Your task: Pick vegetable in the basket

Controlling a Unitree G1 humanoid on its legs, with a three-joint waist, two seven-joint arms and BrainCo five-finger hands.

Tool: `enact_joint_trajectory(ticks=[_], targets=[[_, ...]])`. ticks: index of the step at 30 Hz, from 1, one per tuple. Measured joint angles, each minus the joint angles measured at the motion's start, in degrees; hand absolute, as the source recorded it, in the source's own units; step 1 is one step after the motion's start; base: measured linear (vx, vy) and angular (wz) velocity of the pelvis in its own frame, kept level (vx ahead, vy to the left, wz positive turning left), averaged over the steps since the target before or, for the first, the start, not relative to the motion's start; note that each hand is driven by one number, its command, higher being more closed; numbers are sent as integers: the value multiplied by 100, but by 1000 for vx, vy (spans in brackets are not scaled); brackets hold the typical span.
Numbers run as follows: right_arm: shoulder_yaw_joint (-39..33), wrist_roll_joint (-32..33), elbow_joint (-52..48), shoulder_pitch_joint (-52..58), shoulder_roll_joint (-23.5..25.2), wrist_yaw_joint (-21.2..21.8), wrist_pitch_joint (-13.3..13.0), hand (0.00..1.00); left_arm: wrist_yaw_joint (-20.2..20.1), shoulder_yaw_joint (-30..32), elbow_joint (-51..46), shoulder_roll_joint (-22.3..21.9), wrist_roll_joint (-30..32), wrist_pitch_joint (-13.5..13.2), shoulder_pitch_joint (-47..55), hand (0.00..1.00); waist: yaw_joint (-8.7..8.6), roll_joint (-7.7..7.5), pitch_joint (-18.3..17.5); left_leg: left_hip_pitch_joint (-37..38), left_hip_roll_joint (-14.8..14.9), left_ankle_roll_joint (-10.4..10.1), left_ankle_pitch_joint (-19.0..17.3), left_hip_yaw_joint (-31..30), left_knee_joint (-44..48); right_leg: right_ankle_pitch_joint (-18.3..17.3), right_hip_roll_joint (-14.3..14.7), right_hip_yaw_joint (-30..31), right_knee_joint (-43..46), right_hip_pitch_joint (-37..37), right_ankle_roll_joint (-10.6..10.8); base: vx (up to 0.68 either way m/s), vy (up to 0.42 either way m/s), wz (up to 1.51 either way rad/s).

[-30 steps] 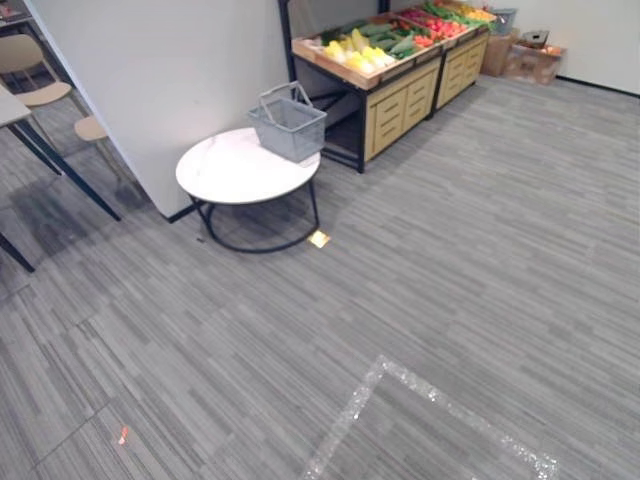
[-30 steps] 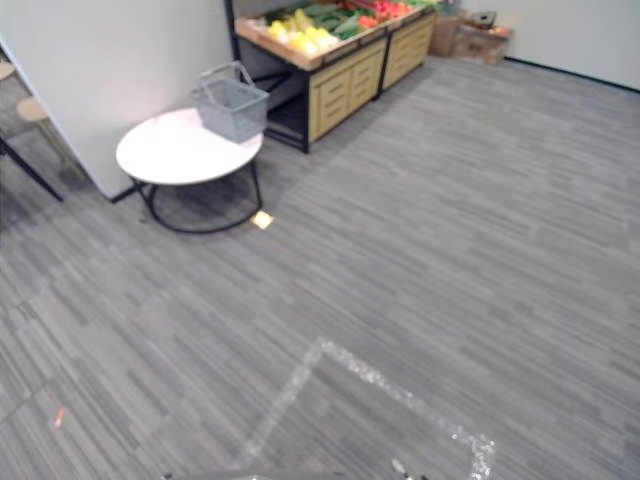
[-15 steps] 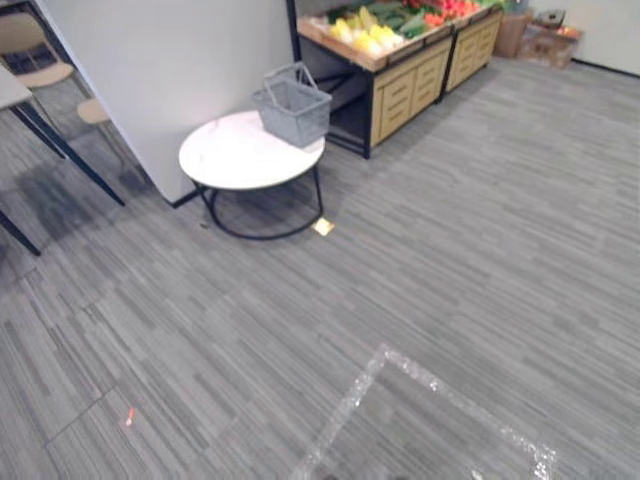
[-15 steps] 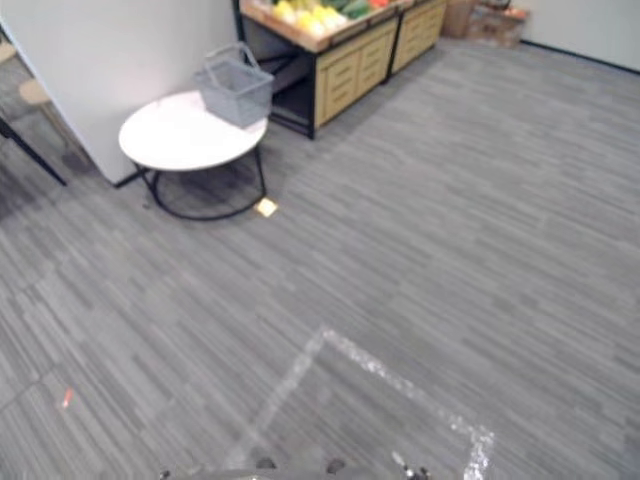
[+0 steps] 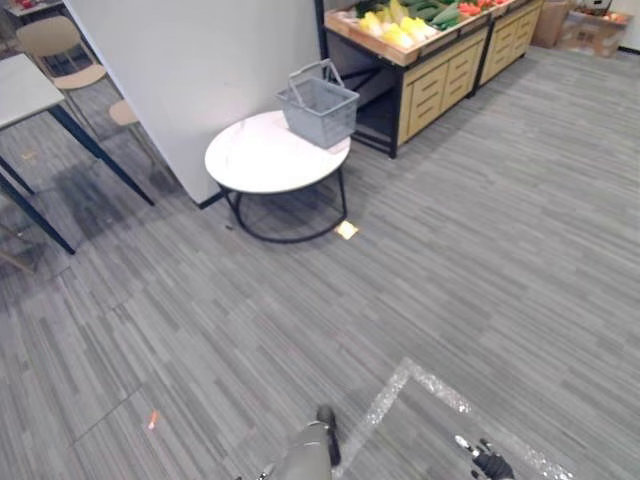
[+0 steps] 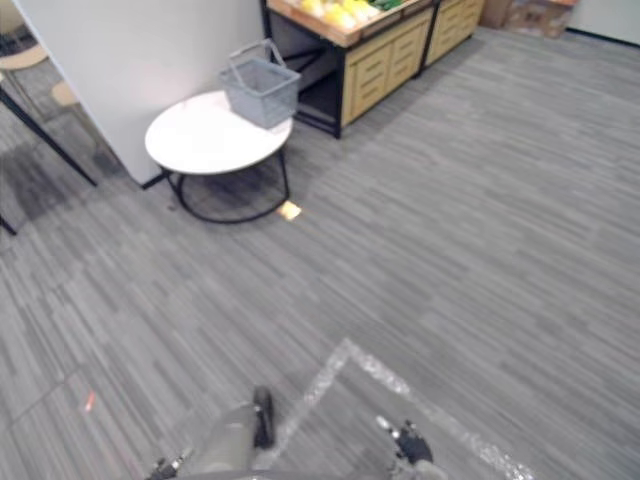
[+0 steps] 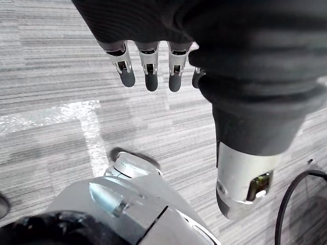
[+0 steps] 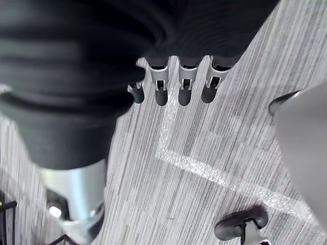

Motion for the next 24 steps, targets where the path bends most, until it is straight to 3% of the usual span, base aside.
enact_joint_trajectory(ticks=[1, 2, 4, 6, 7, 8, 10, 12, 14, 15, 17, 20, 21, 22, 24], targets=[[-35, 71, 22, -40, 94, -9, -2, 0, -8, 3, 16, 43, -9, 0, 57, 0, 31, -102, -82, -72, -79, -29, 359, 180, 434, -125, -267, 92, -133, 181, -100, 689, 446, -42], [-90, 186, 179, -87, 197, 13, -14, 0, 8, 8, 87, 147, -1, -21, 111, 0, 8, -339, -309, -209, -301, 53, 4, 385, 684, 49, -525, 318, -4, 42, -254, 724, 420, -22], [-535, 211, 297, -71, 262, 64, -41, 0, 21, -77, 272, 269, 29, -30, -11, 0, -62, -424, -411, 2, -748, 334, -320, 476, 749, 949, -801, 748, 1122, -414, -44, 769, 422, 23], [-765, 213, 445, -17, 186, 112, -38, 0, 15, -225, 333, 321, 38, -28, -13, 0, -60, -442, -435, 423, -968, 562, -492, 535, 672, 1927, -910, 836, 2183, -732, 108, 599, 306, 20], [-823, 208, 432, 17, 164, 167, -45, 0, 6, -322, 325, 347, 88, -25, -2, 0, -40, -425, -448, 798, -1052, 687, -642, 592, 506, 2759, -930, 868, 2884, -980, 320, 526, 237, -14], [-930, 205, 432, 17, 193, 224, -48, 0, 1, -381, 285, 375, 156, -7, -3, 0, -38, -447, -427, 1170, -1167, 714, -846, 561, 299, 2928, -954, 842, 3733, -1346, 406, 602, 251, -22], [-1040, 204, 448, 105, 136, 269, -35, 0, -31, -604, 289, 460, 236, 29, -7, 0, -219, -389, -256, 2230, -1401, 798, -1129, 306, -119, 2471, -922, 382, 5814, -2072, -119, 490, 148, -3], [-1144, 205, 395, 279, 80, 248, -40, 0, -50, -682, 261, 376, 244, 24, -68, 0, -287, -306, -230, 2843, -1400, 829, -1223, 293, -465, 2039, -808, -37, 6164, -2543, -215, 431, 73, 6], [-1148, 200, 264, 505, 126, 206, -54, 0, -51, -568, 214, 270, 251, 24, -236, 0, -345, -215, -257, 3424, -1395, 791, -1345, 207, -763, 1505, -782, -559, 5479, -3230, -204, 481, 33, 21], [-1132, 193, 264, 558, 136, 189, -48, 0, -49, -503, 205, 207, 257, 22, -315, 0, -351, -228, -252, 3522, -1376, 778, -1381, 167, -809, 1431, -784, -687, 5098, -3356, -201, 436, -60, 52], [-1118, 193, 224, 670, 169, 116, -41, 0, -44, -454, 143, -57, 357, 13, -533, 0, -378, -123, -265, 3730, -1160, 642, -1588, 108, -822, 1441, -727, -1092, 3321, -3454, -178, 469, -145, 71], [-698, 152, 202, 670, 70, 99, -44, 0, -22, -310, 68, -214, 427, 9, -622, 0, -369, -87, -263, 4158, -724, 300, -1840, -18, -1008, 1750, -401, -992, 1166, -3447, -36, 627, -277, 45], [-479, 153, 201, 667, 21, 80, -43, 0, -11, -171, 68, -237, 428, 7, -605, 0, -356, -109, -272, 4306, -587, 236, -1881, -26, -1002, 2251, -324, -939, 1016, -3428, 8, 614, -302, 29], [-412, 145, 204, 654, -2, 72, -42, 0, -13, -102, 78, -254, 429, 8, -565, 0, -356, -113, -280, 4355, -549, 234, -1878, -38, -928, 2439, -302, -934, 1187, -3436, -119, 621, -308, 21], [-355, 48, 204, 540, -123, 66, -51, 0, -12, 1, 121, -378, 464, 10, -640, 0, -359, 4, -269, 4308, -240, 64, -1591, -60, -362, 1743, -188, -1096, 1933, -3477, -392, 685, -376, 3]])
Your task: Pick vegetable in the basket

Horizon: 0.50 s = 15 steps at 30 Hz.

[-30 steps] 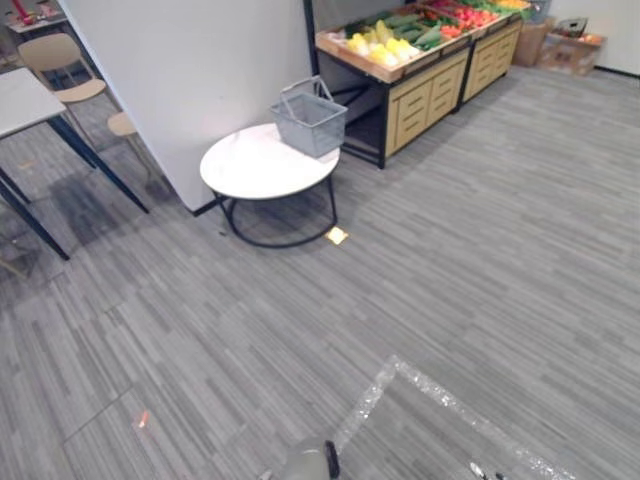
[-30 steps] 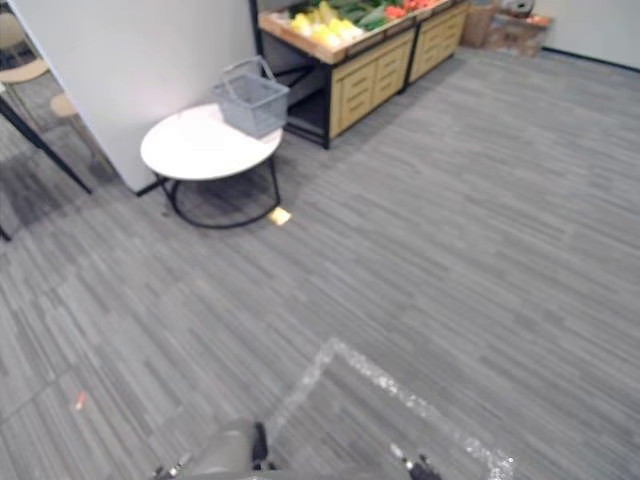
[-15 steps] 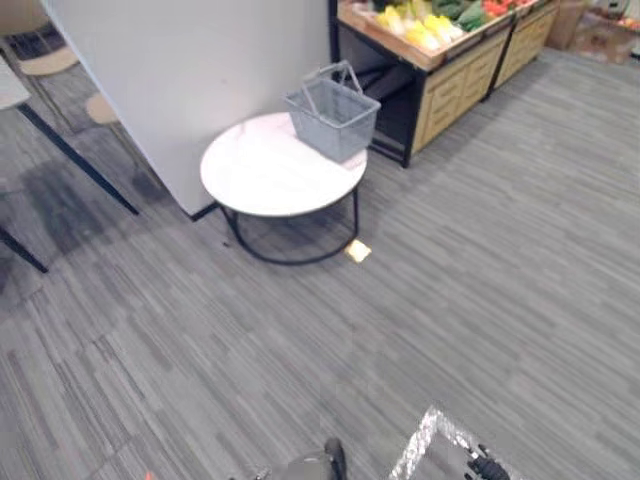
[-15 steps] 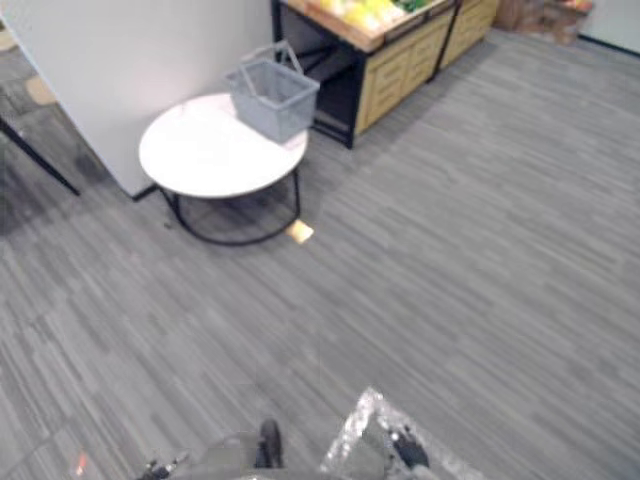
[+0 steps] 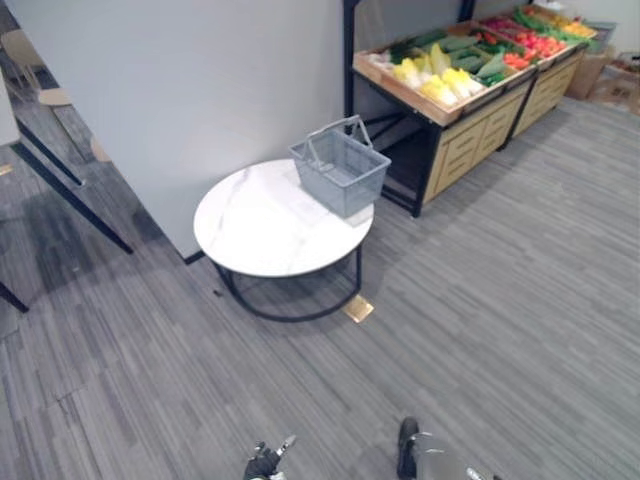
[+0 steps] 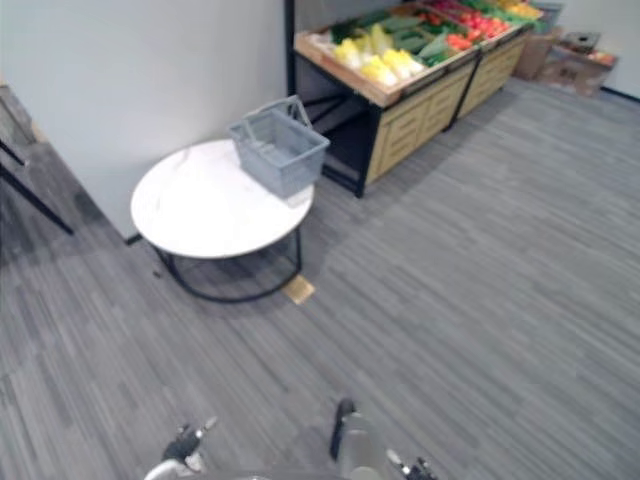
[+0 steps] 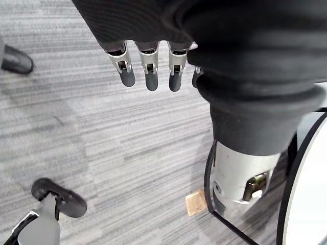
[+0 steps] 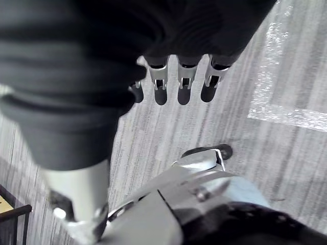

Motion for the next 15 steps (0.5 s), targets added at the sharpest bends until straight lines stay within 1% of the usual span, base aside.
enact_joint_trajectory(ticks=[1, 2, 3, 4, 5, 6, 7, 8, 9, 10, 11, 12, 13, 14, 15], targets=[[41, -78, -9, -27, -70, 0, 1, 0, -2, 16, -8, -38, 1, 0, -4, 0, 4, 89, -40, -137, 124, -13, 266, -98, 450, -251, 87, -64, 160, 74, -124, 599, -348, -6], [52, -102, -17, -29, -96, -1, 1, 0, -7, 60, -9, -67, 1, 2, -5, 0, 5, 139, -68, -244, 196, -14, 425, -168, 731, -346, 131, -120, 156, 156, -172, 592, -313, -2], [53, -111, -39, -44, -127, -1, 11, 0, -23, 194, -34, -151, 2, 8, -14, 0, -12, 203, -85, -567, 303, -51, 875, -401, 1490, -501, 219, -200, 42, 409, -207, 556, -266, 8], [38, -111, -50, -37, -127, -1, 15, 0, -41, 258, -115, -186, 2, 13, -18, 0, -17, 216, -74, -857, 350, -138, 1423, -609, 2183, -616, 262, -253, -85, 666, -232, 612, -277, 22], [-54, -112, -69, -24, -109, -2, 30, 0, -59, 354, -154, -213, 0, 16, -38, 0, -15, 165, -32, -1331, 426, -475, 1885, -843, 3308, -757, 313, -290, -274, 1069, -240, 464, -197, 21], [-100, -110, -72, -27, -94, -2, 47, 0, -62, 402, -175, -212, -5, 23, -45, 0, -3, 169, -26, -1556, 456, -547, 1929, -876, 3886, -803, 336, -296, -357, 1273, -259, 405, -152, 9], [-114, -107, -117, -57, -84, -10, 55, 0, -59, 474, -195, -174, -12, 38, -33, 0, 22, 164, -10, -1916, 535, -549, 1925, -710, 4825, -889, 401, -268, -576, 1705, -271, 368, -112, -12], [-111, -107, -162, -111, -67, -11, 55, 0, -57, 509, -228, -133, -13, 63, 22, 0, 29, 165, -3, -2206, 604, -416, 1772, -452, 5300, -964, 426, -229, -800, 2095, -281, 339, -91, -17], [-107, -107, -184, -153, -47, -13, 54, 0, -58, 516, -234, -113, -12, 59, 41, 0, 32, 160, -6, -2360, 611, -359, 1665, -336, 5399, -1026, 428, -205, -920, 2274, -286, 300, -48, -18], [-106, -101, -221, -250, 19, -24, 52, 0, -58, 520, -248, -59, -14, 51, 68, 0, 59, 163, -5, -2808, 596, -277, 1391, -75, 5324, -1044, 431, -145, -1201, 2606, -268, 281, -3, -14], [-99, -92, -221, -311, 45, -38, 52, 0, -57, 518, -251, -26, -17, 50, 92, 0, 71, 165, -3, -3015, 585, -246, 1287, 10, 5247, -1052, 433, -119, -1298, 2705, -254, 289, 17, -20], [-116, -83, -215, -369, 99, -44, 59, 0, -52, 490, -236, 4, -16, 46, 149, 0, 96, 165, -2, -3259, 582, -153, 1076, 162, 5027, -1048, 430, -69, -1435, 2860, -231, 315, 58, -29], [-114, -50, -217, -395, 159, -49, 61, 0, -42, 471, -211, 16, -65, 49, 218, 0, 157, 163, 3, -3452, 576, -107, 874, 395, 4488, -1024, 414, -19, -1653, 3093, -120, 444, 121, -30], [-102, -40, -220, -394, 199, -53, 64, 0, -39, 427, -245, 15, -115, -10, 277, 0, 216, 153, 9, -3543, 496, -83, 771, 625, 3674, -1007, 370, -24, -1859, 3362, 29, 383, 109, -19], [-95, -25, -225, -399, 210, -52, 64, 0, -35, 416, -245, 15, -115, -16, 277, 0, 230, 142, 8, -3525, 427, -82, 773, 771, 3160, -1041, 324, -41, -1930, 3490, 92, 524, 181, 3]])
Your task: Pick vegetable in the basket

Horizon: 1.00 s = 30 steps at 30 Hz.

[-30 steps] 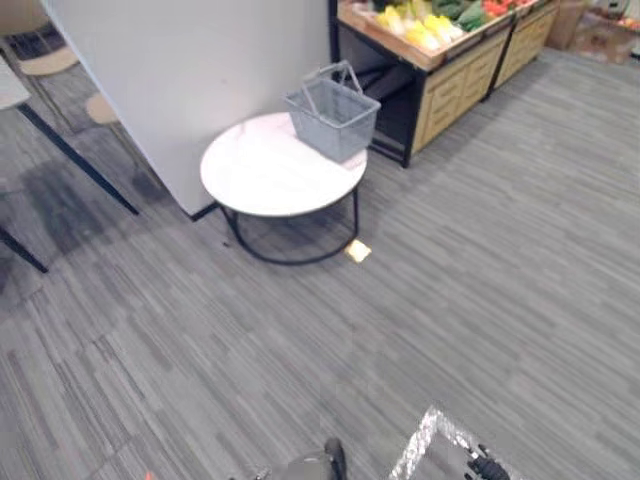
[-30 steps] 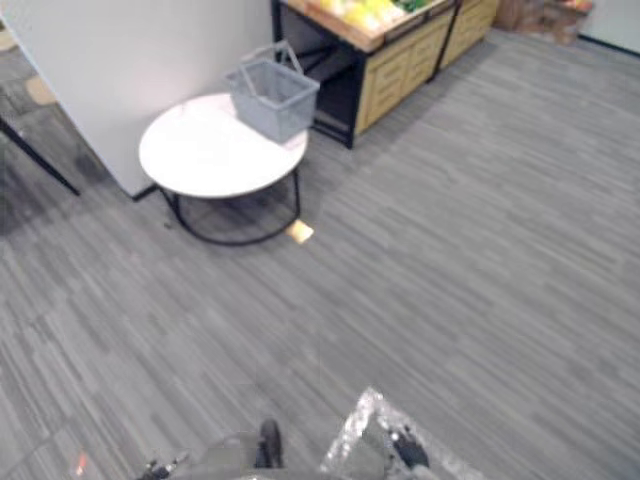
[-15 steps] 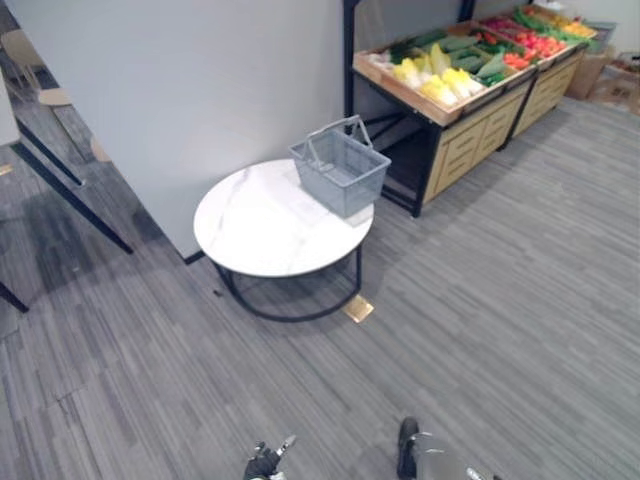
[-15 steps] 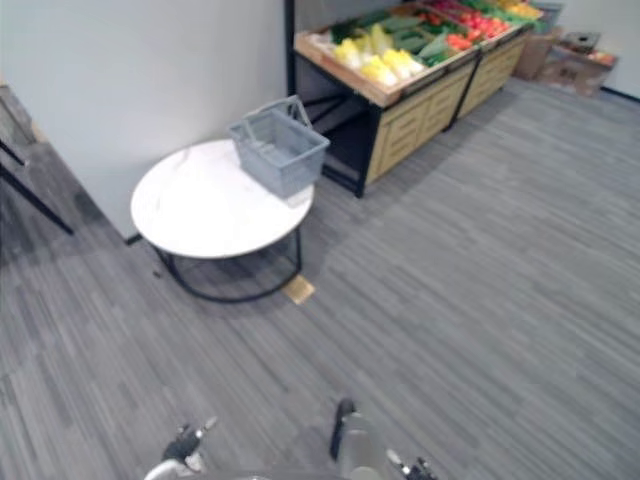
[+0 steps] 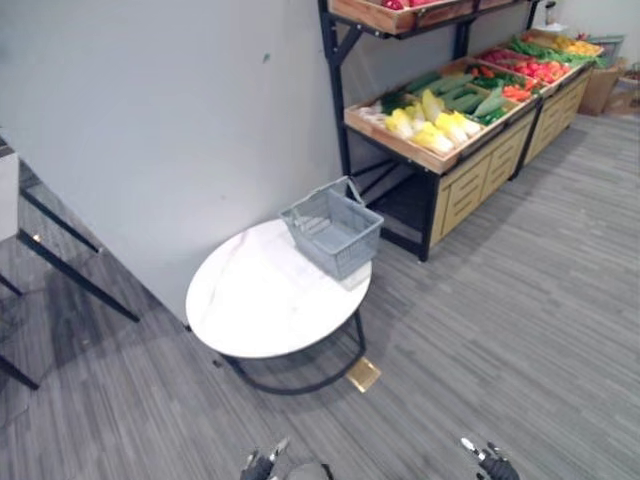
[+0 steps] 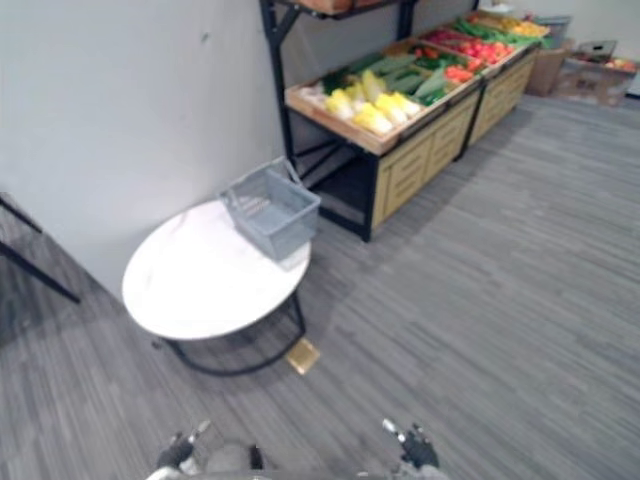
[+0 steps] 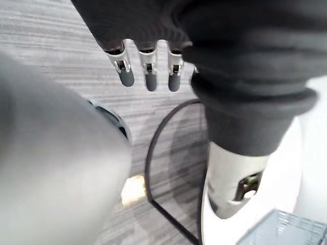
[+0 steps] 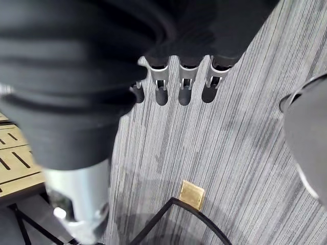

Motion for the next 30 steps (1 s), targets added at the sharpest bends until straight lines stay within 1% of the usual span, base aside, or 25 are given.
enact_joint_trajectory(ticks=[2, 3, 4, 5, 6, 7, 9, 10, 11, 12, 13, 14, 15, 16, 17, 18, 19, 20, 22, 24, 25, 26, 27, 28, 30], targets=[[79, 167, -50, -36, -13, 2, -74, 0, 9, -120, 10, 1, 7, -35, 51, 0, 6, 4, -10, 203, -394, 70, 332, 439, -2137, -201, -137, -39, -199, 356, 152, 484, 214, 7], [186, 186, -50, -56, -30, -1, -120, 0, 6, -196, 5, 7, -4, -60, 88, 0, 27, 38, -21, 236, -449, 144, 569, 539, -2706, -285, -121, -9, -264, 458, 229, 535, 270, -16], [307, 188, -26, -83, -18, 0, -122, 0, -16, -204, 4, 35, -15, -106, 74, 0, 104, -64, -76, 261, -576, 606, 943, 568, -2680, -368, -196, 132, -290, 559, 222, 549, 253, -19], [387, 189, -25, -92, 34, 4, -124, 0, -15, -216, 5, 89, 3, -118, 72, 0, 100, -169, -164, 270, -700, 638, 818, 625, -2691, -327, -306, 218, -300, 557, 191, 556, 220, -17], [499, 187, -28, -124, 102, 13, -139, 0, -16, -229, 11, 165, 7, -118, 74, 0, 90, -322, -226, 319, -852, 767, 643, 703, -2665, -91, -466, 587, -103, 433, 114, 437, 171, -2], [500, 187, -28, -126, 120, 14, -139, 0, -18, -228, 12, 181, 6, -115, 74, 0, 94, -360, -239, 359, -916, 805, 576, 708, -2663, 4, -513, 730, 26, 410, 102, 545, 245, 13], [410, 187, -9, -91, 102, 17, -143, 0, -3, -252, 84, 238, 4, -110, 73, 0, 82, -442, -264, 736, -1152, 926, 380, 697, -2762, 384, -644, 1113, 1001, 179, 281, 578, 275, 27], [365, 187, 18, -91, 70, 18, -151, 0, -2, -273, 153, 279, 4, -104, 78, 0, 90, -444, -259, 1092, -1238, 891, 251, 649, -2953, 803, -677, 1243, 2025, -116, 610, 496, 226, 16], [372, 185, 14, -77, 63, 19, -154, 0, 6, -333, 184, 319, -8, -98, 82, 0, 91, -455, -254, 1296, -1277, 879, 189, 639, -3067, 1144, -705, 1340, 2637, -351, 955, 445, 184, 8], [421, 186, -4, -73, 71, 44, -174, 0, 16, -503, 233, 416, -6, -94, 89, 0, 86, -450, -224, 1639, -1349, 825, 85, 581, -3230, 1398, -782, 1415, 3906, -866, 1310, 407, 128, 16], [455, 186, -13, -32, 61, 108, -183, 0, 29, -605, 318, 470, -6, -62, 90, 0, 16, -470, -213, 1995, -1392, 782, 8, 496, -3371, 1341, -898, 1221, 4866, -1294, 1216, 465, 114, 24], [500, 185, -47, -16, 44, 134, -187, 0, 41, -672, 347, 479, -8, -34, 90, 0, 12, -462, -196, 2291, -1422, 763, -12, 418, -3507, 1161, -997, 1012, 5251, -1552, 989, 392, 67, 33], [504, 186, -45, 7, 39, 140, -187, 0, 40, -723, 354, 482, -8, -24, 90, 0, -17, -451, -178, 2472, -1422, 748, -14, 375, -3600, 1016, -1053, 849, 5364, -1670, 751, 361, 34, 35], [503, 186, -42, 37, 36, 140, -186, 0, 36, -812, 363, 480, -8, -23, 105, 0, -76, -424, -162, 2751, -1401, 739, -8, 268, -3741, 736, -1162, 513, 5244, -1883, 416, 329, -21, 53], [507, 189, -42, 75, 33, 143, -188, 0, 32, -888, 397, 477, -8, -24, 100, 0, -116, -410, -154, 2928, -1348, 738, -7, 171, -3788, 547, -1215, 260, 4750, -2030, 334, 305, -56, 57], [522, 203, -48, 95, 34, 146, -192, 0, 33, -889, 403, 470, -9, -27, 99, 0, -124, -406, -152, 2968, -1321, 738, -8, 85, -3791, 503, -1223, 179, 4443, -2095, 287, 277, -122, 71], [557, 242, -62, 96, 4, 152, -209, 0, 39, -882, 410, 453, -9, -31, 101, 0, -154, -390, -144, 3031, -1244, 704, -31, -35, -3801, 492, -1220, 86, 3667, -2153, 266, 260, -179, 81], [630, 256, -115, 100, -24, 173, -228, 0, 39, -876, 407, 425, -12, -32, 103, 0, -179, -330, -133, 3032, -1114, 481, -177, -126, -3799, 534, -1179, 82, 2793, -2165, 323, 300, -257, 86], [680, 255, -126, 99, -1, 189, -236, 0, 44, -849, 340, 418, -157, -42, 97, 0, -124, -374, -100, 3034, -1049, 344, -259, -262, -3777, 623, -1226, 252, 1725, -2161, 389, 238, -295, 48], [785, 256, -183, 112, -36, 227, -234, 0, 73, -652, 278, 363, -210, -62, 124, 0, -40, -356, -106, 3086, -831, 18, -503, -394, -3633, 1037, -1232, 555, 702, -2151, 375, 261, -387, 18], [846, 256, -191, 116, -53, 225, -232, 0, 93, -614, 271, 351, -225, -81, 149, 0, -42, -352, -106, 3103, -742, -91, -570, -420, -3585, 1316, -1179, 558, 709, -2133, 529, 234, -337, 9], [949, 255, -211, 114, -105, 231, -228, 0, 111, -576, 299, 304, -221, -107, 198, 0, -37, -332, -112, 3135, -534, -238, -625, -457, -3577, 1433, -973, 563, 828, -2123, 665, 507, -700, 31], [1130, 257, -275, 73, -332, 230, -227, 0, 111, -416, 294, 31, -218, -117, 188, 0, -48, -14, -135, 3118, -100, -472, -191, -642, -3743, 762, -654, 166, 1510, -2343, 413, 595, -851, 55], [1189, 258, -255, 49, -355, 231, -222, 0, 112, -413, 297, 14, -220, -116, 189, 0, -49, 6, -148, 3115, 32, -493, 148, -756, -3858, 650, -575, -18, 1520, -2244, 306, 579, -832, 62], [1353, 259, -205, -52, -365, 230, -217, 0, 113, -413, 300, 11, -221, -118, 197, 0, -40, 16, -154, 3018, 197, -467, 461, -921, -3824, 575, -458, -272, 1377, -2046, 192, 224, -377, 56]])
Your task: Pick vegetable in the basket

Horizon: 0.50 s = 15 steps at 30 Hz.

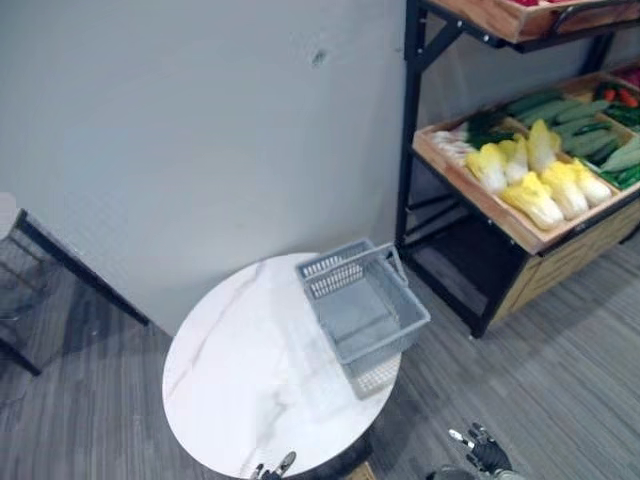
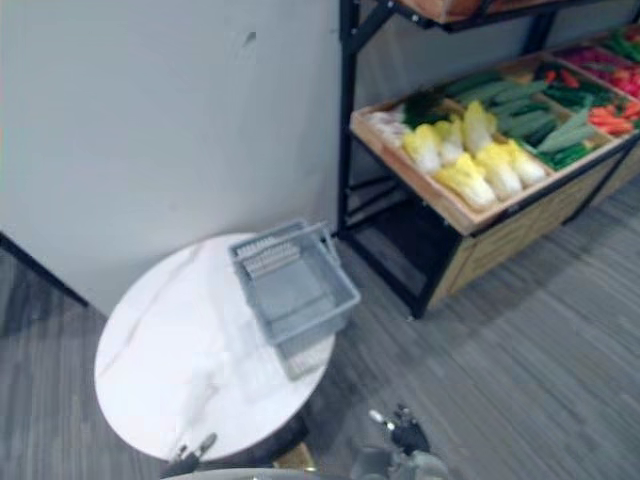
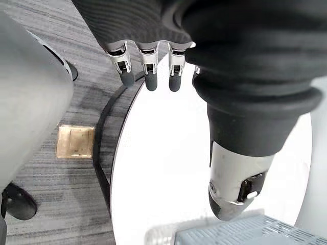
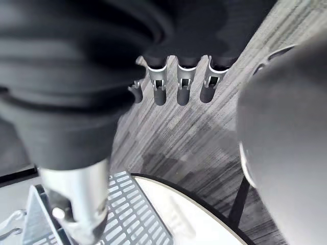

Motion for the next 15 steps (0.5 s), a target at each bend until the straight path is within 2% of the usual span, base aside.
enact_joint_trajectory(ticks=[3, 5, 8, 10, 11, 13, 15], targets=[[216, -13, -16, -149, -18, 1, -1, 0, 2, -82, -14, 54, -28, 1, -15, 0, -34, -75, 8, -530, 71, 144, 315, -302, 543, -123, -53, -433, -141, 208, -93, 119, -258, 77], [213, -44, -14, -171, -92, -22, 2, 0, 29, -338, -31, 125, -133, -6, -41, 0, -22, -108, 30, -827, 82, 216, 700, -137, 761, -174, -179, -858, -293, 471, -135, 92, -196, 97], [208, -91, -70, -210, -258, -109, 5, 0, 50, -684, -51, 253, -165, -23, -40, 0, 1, -110, 35, -923, 69, 308, 970, 249, 732, -178, -259, -1185, -457, 742, -143, 50, -106, 73], [208, -111, -270, -220, -395, -144, 25, 0, 81, -828, -59, 300, -163, -38, -32, 0, 0, -119, 40, -944, -38, 176, 803, 331, 656, -176, -318, -1303, -518, 824, -142, -1, -13, 42], [201, -140, -503, -209, -497, -193, 21, 0, 96, -920, -53, 344, -150, -35, -25, 0, -40, -118, 42, -1002, -155, 155, 732, 366, 517, -170, -347, -1390, -521, 824, -129, -24, 42, 32], [184, -350, -824, -203, -677, -260, 25, 0, 96, -963, -56, 394, -147, -35, -32, 0, -41, -145, 67, -1086, -196, 172, 698, 485, 351, -197, -356, -1471, -589, 815, -12, -36, 72, 42], [187, -509, -1191, -216, -857, -345, 29, 0, 98, -959, -58, 430, -133, -22, -74, 0, -44, -148, 136, -1189, -242, 149, 623, 553, 340, -137, -281, -1309, -717, 794, 72, -82, 124, 43]])
